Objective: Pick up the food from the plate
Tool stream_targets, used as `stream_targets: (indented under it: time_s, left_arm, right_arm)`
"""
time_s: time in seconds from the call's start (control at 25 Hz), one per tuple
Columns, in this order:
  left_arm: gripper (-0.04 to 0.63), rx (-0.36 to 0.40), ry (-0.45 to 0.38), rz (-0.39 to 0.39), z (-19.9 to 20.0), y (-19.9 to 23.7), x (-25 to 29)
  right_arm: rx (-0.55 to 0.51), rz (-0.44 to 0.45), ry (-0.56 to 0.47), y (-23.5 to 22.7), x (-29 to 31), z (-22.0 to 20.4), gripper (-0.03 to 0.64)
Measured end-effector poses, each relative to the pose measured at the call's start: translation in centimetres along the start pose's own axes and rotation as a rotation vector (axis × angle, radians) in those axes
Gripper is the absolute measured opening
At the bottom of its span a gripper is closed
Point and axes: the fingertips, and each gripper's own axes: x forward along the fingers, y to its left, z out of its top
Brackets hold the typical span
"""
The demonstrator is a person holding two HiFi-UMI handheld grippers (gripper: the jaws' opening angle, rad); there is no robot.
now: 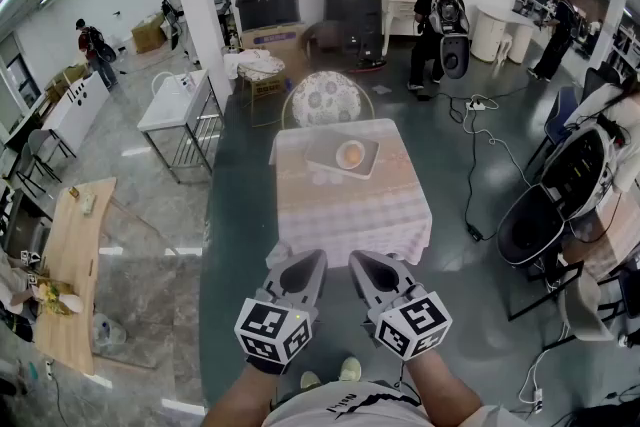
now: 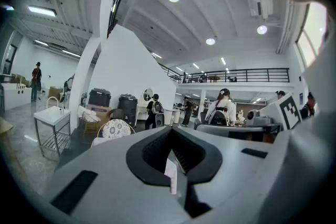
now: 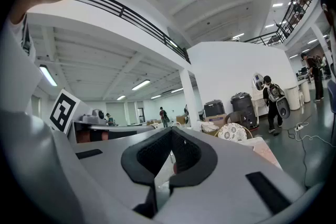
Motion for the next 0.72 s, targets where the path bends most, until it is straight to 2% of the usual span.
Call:
stream_targets:
  time_s: [0.28,0.52,0.72]
  left_arm:
    - [0.006,0.008,0.004,0.006,0.0,-0.4,1.8]
    - [0.006,0.023,0.0,0.004,0.0,-1.4,2.9]
    - [0.006,0.023,0.002,0.019,-0.3,-1.5,3.8]
  right_arm:
    - [-0.008,0.0,-0.001,-1.8,-0.1,0.2,0.015]
    - [0.045,0.029,-0.02,-3.1,-0.7,0.4,0.015]
    - [0.047,0.027,-0.032,-4.4,-1.1,0.3,0.017]
